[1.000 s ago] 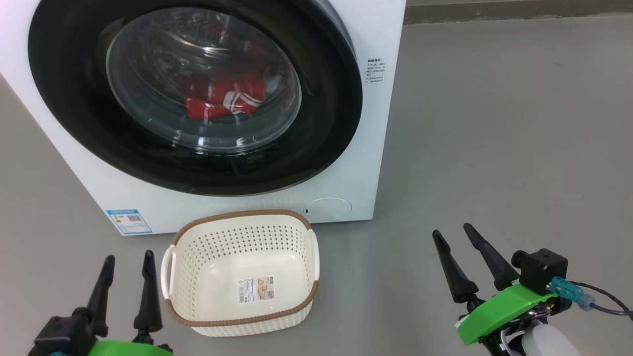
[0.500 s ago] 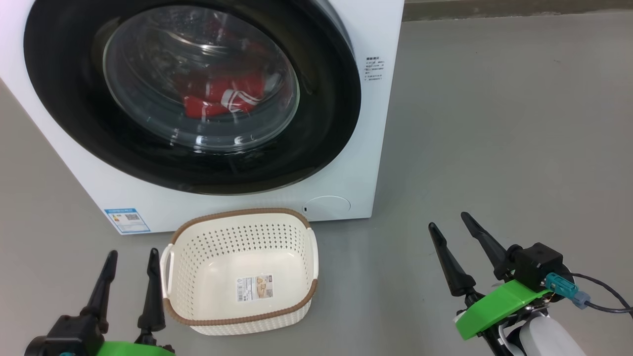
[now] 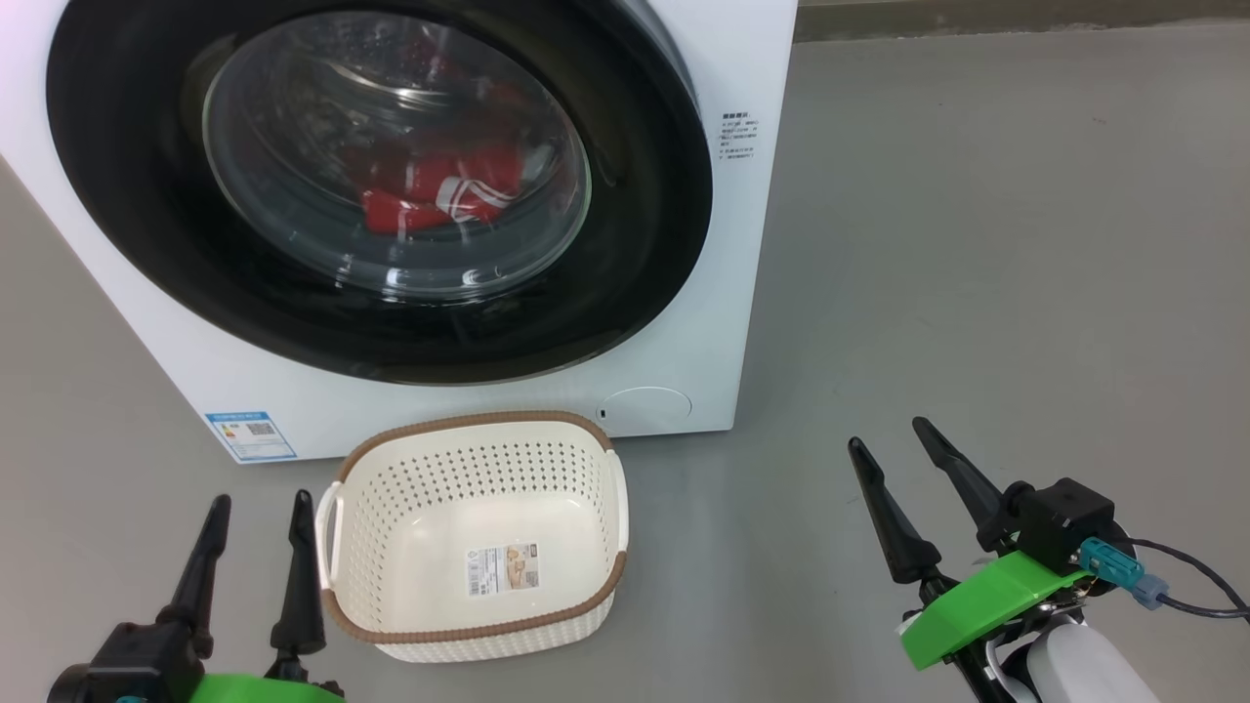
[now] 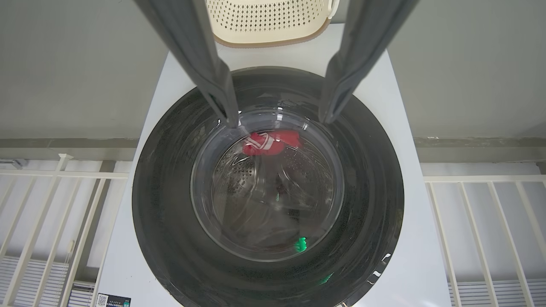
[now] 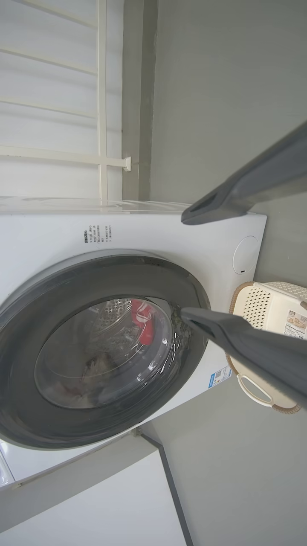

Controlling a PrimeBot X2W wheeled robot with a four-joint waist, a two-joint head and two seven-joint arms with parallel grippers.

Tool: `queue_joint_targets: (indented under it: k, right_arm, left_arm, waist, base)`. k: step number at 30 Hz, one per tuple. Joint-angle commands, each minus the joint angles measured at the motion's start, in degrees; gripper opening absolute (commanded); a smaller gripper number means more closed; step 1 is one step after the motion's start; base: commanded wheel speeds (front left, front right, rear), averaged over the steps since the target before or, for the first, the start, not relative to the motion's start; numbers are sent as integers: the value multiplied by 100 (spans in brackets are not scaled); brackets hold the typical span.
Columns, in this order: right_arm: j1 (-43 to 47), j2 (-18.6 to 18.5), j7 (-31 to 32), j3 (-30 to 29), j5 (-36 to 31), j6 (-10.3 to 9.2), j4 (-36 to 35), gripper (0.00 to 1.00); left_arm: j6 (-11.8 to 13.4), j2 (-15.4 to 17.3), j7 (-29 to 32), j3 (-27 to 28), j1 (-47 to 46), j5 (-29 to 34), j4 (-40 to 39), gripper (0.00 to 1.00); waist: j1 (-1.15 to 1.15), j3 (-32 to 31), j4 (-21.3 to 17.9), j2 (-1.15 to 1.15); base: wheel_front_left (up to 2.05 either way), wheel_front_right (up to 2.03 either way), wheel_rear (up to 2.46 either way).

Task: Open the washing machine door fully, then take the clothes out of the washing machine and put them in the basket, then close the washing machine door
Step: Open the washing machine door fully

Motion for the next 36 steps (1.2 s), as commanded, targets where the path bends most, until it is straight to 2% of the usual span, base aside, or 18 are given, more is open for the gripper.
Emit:
queue_joint_targets:
  k: [1, 21, 22, 23, 24, 25, 26, 28, 36]
  right_arm:
    - [-166, 11, -69, 88, -70, 52, -161, 100]
    - [-448, 68, -69, -60, 75, 52, -218, 100]
    - [-495, 60, -69, -82, 88, 52, -217, 94]
    - [-547, 50, -69, -106, 102, 52, -217, 82]
    - [-607, 34, -69, -131, 117, 52, -218, 67]
    - [-669, 15, -69, -153, 137, 52, -217, 47]
    - [-731, -7, -69, -179, 160, 52, -215, 36]
    - [-856, -51, -69, -230, 207, 52, -234, 0]
    - [-1274, -223, -69, -358, 468, 52, -198, 0]
  left_arm:
    - [-18, 100, -71, 186, -244, -48, -152, 100]
    - [-18, 90, -71, 145, -328, -116, -250, 100]
    - [-18, 90, -71, 138, -340, -119, -262, 100]
    - [-18, 90, -71, 130, -352, -122, -271, 100]
    - [-18, 90, -71, 122, -368, -125, -281, 100]
    - [-18, 90, -71, 114, -385, -128, -291, 100]
    - [-18, 89, -71, 104, -406, -131, -302, 100]
    - [-18, 89, -71, 80, -448, -134, -317, 100]
    - [-18, 119, -71, 4, -568, -174, -340, 100]
  waist:
    - [0, 3, 0, 0]
    - [0, 267, 44, 0]
    - [0, 301, 54, 0]
    - [0, 334, 63, 0]
    - [0, 369, 74, 0]
    - [0, 407, 87, 0]
    - [0, 445, 103, 0]
    - [0, 516, 139, 0]
    - [0, 729, 276, 0]
  base:
    - [0, 0, 0]
    - [0, 0, 0]
    - [0, 0, 0]
    - [0, 0, 0]
    - [0, 0, 0]
    - [0, 0, 0]
    - [0, 0, 0]
    - [0, 0, 0]
    - [0, 0, 0]
